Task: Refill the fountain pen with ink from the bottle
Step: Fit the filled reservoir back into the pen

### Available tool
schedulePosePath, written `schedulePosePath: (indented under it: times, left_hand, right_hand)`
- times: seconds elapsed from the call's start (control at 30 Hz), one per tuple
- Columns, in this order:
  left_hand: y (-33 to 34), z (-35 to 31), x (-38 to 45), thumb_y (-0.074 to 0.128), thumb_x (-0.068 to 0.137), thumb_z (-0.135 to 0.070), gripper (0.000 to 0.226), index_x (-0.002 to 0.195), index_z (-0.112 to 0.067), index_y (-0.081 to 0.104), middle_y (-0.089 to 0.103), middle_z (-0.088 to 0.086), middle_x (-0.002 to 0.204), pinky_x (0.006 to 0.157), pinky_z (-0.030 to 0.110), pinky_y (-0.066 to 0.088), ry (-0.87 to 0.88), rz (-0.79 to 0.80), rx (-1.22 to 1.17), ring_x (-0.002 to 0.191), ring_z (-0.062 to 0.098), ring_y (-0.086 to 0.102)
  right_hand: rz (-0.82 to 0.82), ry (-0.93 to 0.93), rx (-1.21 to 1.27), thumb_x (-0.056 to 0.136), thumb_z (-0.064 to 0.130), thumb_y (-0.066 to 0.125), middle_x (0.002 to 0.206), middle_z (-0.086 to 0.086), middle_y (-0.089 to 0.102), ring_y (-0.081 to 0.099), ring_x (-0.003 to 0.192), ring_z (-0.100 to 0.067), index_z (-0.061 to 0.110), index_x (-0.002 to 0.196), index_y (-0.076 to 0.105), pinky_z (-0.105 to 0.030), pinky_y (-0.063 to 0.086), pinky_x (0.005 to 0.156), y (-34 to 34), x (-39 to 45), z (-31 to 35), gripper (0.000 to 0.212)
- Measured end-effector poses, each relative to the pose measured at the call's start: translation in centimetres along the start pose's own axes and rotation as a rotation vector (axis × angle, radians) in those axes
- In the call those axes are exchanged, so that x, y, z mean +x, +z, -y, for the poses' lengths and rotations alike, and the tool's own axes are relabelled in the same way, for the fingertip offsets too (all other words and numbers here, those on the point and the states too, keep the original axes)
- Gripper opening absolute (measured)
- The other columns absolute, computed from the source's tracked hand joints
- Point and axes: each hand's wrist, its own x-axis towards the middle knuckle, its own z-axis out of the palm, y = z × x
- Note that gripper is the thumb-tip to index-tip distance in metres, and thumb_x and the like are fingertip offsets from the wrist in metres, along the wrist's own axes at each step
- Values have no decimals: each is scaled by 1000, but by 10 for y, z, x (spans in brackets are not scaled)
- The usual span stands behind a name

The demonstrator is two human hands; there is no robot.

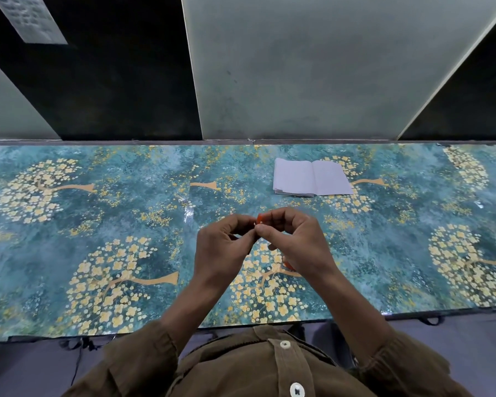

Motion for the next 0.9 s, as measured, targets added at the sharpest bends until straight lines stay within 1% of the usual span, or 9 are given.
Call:
schedulePosePath:
  times: [0.07, 0.17, 0.3, 0.37, 0.4, 0.5, 0.6, 0.7, 0.9]
  left_hand:
    - [-2, 5, -2, 79, 83, -21, 10, 91, -27, 78, 76, -10, 76, 62, 45, 59, -19, 6, -2, 69, 9, 72]
    - [-5, 11, -6, 79, 83, -22, 10, 93, -22, 79, 76, -10, 76, 64, 45, 59, -33, 23, 14, 69, 8, 71]
    - [-11, 18, -10, 81, 82, -23, 9, 91, -24, 78, 76, -11, 78, 65, 39, 60, -44, 18, 35, 71, 5, 71]
    - [-16, 23, -13, 82, 81, -26, 11, 90, -24, 78, 76, -12, 80, 66, 35, 59, -79, 10, 36, 73, 4, 71]
    - [-17, 26, -15, 82, 80, -26, 12, 91, -24, 78, 76, -12, 81, 67, 35, 59, -101, 9, 37, 74, 3, 71]
    - [-21, 31, -20, 82, 80, -24, 13, 92, -25, 78, 76, -12, 80, 68, 41, 60, -136, 15, 49, 72, 3, 71]
    - [-22, 29, -23, 81, 81, -22, 12, 91, -26, 78, 75, -15, 76, 66, 39, 60, -120, 41, 49, 68, -1, 69]
    - [-22, 27, -24, 80, 81, -20, 14, 92, -28, 77, 74, -18, 76, 65, 36, 60, -101, 50, 47, 69, -3, 69]
    - [-21, 29, -22, 81, 81, -23, 13, 93, -27, 77, 74, -16, 78, 63, 30, 59, -86, 42, 59, 68, -3, 68]
  right_hand:
    - [1, 19, 19, 82, 8, 79, 84, -9, 76, 69, 76, -14, 14, 89, 73, -29, 58, 64, 3, -3, -2, 12]
    - [14, 45, 28, 83, 7, 78, 87, -12, 75, 70, 77, -16, 13, 91, 72, -31, 59, 62, 7, -5, -6, 11]
    - [23, 83, 13, 83, 7, 78, 90, -13, 75, 70, 79, -15, 7, 97, 72, -33, 59, 63, 10, -8, -12, 15]
    - [23, 110, 10, 83, 8, 78, 89, -13, 74, 70, 79, -15, 7, 98, 71, -35, 60, 63, 12, -9, -15, 16]
    - [19, 124, 15, 84, 8, 77, 89, -14, 74, 70, 79, -16, 7, 97, 71, -35, 60, 63, 13, -10, -17, 15]
    - [18, 154, 32, 87, 6, 73, 87, -18, 73, 71, 79, -21, 4, 97, 71, -34, 59, 61, 17, -10, -20, 11]
    - [29, 181, 73, 91, 8, 70, 83, -12, 73, 72, 78, -19, 5, 97, 71, -31, 58, 59, 21, -9, -20, 7]
    - [37, 193, 96, 92, 10, 68, 81, -6, 73, 70, 76, -15, 4, 98, 71, -30, 57, 59, 24, -8, -19, 9]
    - [46, 185, 102, 91, 11, 70, 82, -6, 72, 69, 75, -16, 3, 99, 71, -32, 57, 61, 24, -5, -17, 12]
